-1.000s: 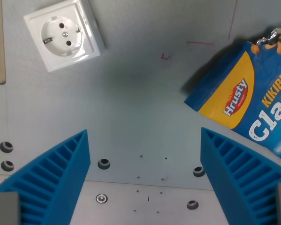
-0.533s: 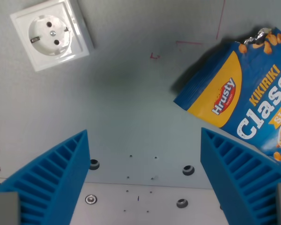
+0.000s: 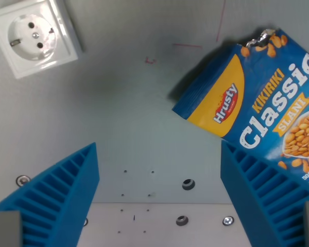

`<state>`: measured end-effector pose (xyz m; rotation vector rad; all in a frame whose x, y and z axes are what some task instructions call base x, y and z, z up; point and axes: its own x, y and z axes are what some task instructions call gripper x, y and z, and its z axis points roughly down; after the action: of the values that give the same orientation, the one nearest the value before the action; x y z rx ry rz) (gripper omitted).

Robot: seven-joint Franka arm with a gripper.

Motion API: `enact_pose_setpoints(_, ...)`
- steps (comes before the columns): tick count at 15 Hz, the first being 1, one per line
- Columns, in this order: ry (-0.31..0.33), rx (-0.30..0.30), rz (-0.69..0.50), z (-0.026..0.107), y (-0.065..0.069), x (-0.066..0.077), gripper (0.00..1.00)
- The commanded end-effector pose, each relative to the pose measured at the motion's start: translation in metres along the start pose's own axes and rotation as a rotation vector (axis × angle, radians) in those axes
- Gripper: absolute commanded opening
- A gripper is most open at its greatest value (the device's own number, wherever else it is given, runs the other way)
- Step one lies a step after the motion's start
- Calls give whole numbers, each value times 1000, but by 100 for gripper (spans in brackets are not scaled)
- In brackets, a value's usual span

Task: Rotate around base negative x

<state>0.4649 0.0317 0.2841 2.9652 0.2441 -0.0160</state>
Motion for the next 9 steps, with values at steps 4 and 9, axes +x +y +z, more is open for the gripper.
enact_pose_setpoints(4, -55, -264, 20, -3, -3, 1, 100)
enact_pose_setpoints(9, -66, -329, 19, -3, -3, 1, 100)
